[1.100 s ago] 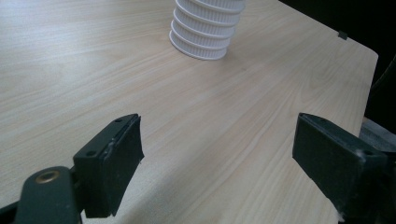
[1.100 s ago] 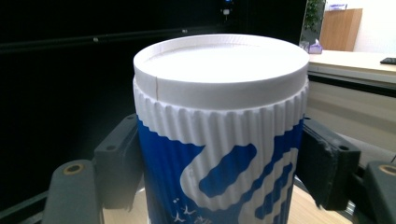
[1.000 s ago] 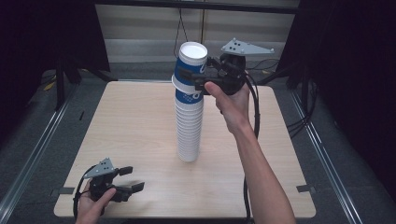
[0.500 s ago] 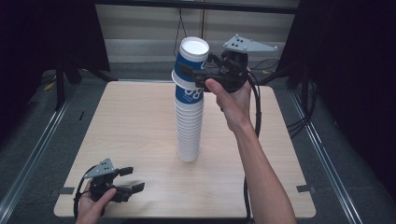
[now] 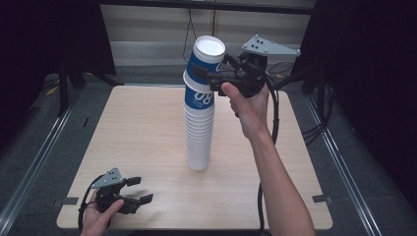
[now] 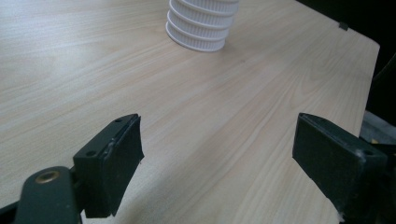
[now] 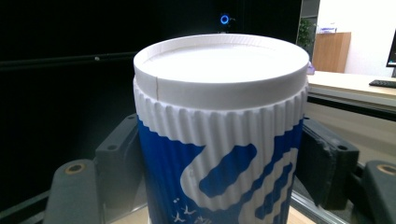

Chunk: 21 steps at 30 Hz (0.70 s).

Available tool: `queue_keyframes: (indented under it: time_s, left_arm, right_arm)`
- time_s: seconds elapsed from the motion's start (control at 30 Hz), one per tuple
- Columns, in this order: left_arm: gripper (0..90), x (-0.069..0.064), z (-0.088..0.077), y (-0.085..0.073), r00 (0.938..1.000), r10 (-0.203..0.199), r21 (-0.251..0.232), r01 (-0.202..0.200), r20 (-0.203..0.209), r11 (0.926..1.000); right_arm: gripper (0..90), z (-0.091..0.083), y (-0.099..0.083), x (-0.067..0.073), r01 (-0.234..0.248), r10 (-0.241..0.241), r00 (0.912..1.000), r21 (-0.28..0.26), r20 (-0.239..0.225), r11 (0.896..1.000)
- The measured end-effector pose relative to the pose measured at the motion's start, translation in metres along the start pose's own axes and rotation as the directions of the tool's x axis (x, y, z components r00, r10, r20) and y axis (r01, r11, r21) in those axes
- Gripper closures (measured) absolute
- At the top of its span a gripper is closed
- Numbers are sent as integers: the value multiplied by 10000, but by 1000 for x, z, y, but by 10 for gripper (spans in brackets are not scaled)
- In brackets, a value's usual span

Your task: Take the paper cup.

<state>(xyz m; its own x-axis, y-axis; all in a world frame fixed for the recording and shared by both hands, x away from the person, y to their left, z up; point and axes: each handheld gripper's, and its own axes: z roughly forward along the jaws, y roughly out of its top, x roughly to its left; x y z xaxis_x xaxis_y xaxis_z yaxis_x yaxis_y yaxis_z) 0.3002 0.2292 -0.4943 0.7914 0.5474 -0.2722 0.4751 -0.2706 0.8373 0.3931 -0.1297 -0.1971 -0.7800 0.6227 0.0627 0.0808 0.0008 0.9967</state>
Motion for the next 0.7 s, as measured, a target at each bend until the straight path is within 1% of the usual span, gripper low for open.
queue_keyframes:
  time_s: [0.07,0.13,0.17,0.2,0.3,0.37,0.5,0.63,0.7]
  left_arm:
    - [158,-1,0,0,10000,-52,-17,52,59,10000]
    - [158,-1,0,0,9995,-184,-109,187,258,9998]
    - [158,-2,-1,0,9993,-229,-124,232,288,9997]
    - [159,-3,-1,0,9995,-206,-130,210,249,9997]
    - [159,-2,-3,0,9999,-55,-156,57,132,9999]
    - [160,-1,-4,0,9999,-118,-202,119,31,9997]
    - [160,1,-6,0,9998,-202,-269,200,-79,9994]
    - [160,1,-7,1,9998,-133,-298,129,-118,9995]
    - [160,1,-7,1,9998,-130,-302,126,-125,9995]
  right_arm:
    - [256,-1,1,-2,-50,50,10000,-39,14,10000]
    - [256,-3,2,-3,-21,21,10000,-45,51,10000]
    - [256,-4,2,-3,36,-36,9999,-54,98,10000]
    - [255,-5,2,-3,107,-106,9998,-66,162,9999]
    - [256,-10,3,-5,-127,130,9999,-268,99,9996]
    - [256,-13,4,-4,-137,141,9998,-357,105,9993]
    - [256,-18,5,-5,-112,118,9997,-303,199,9995]
    - [256,-27,5,-9,-210,223,9993,-456,284,9987]
    - [257,-32,5,-11,-177,191,9991,-396,369,9991]
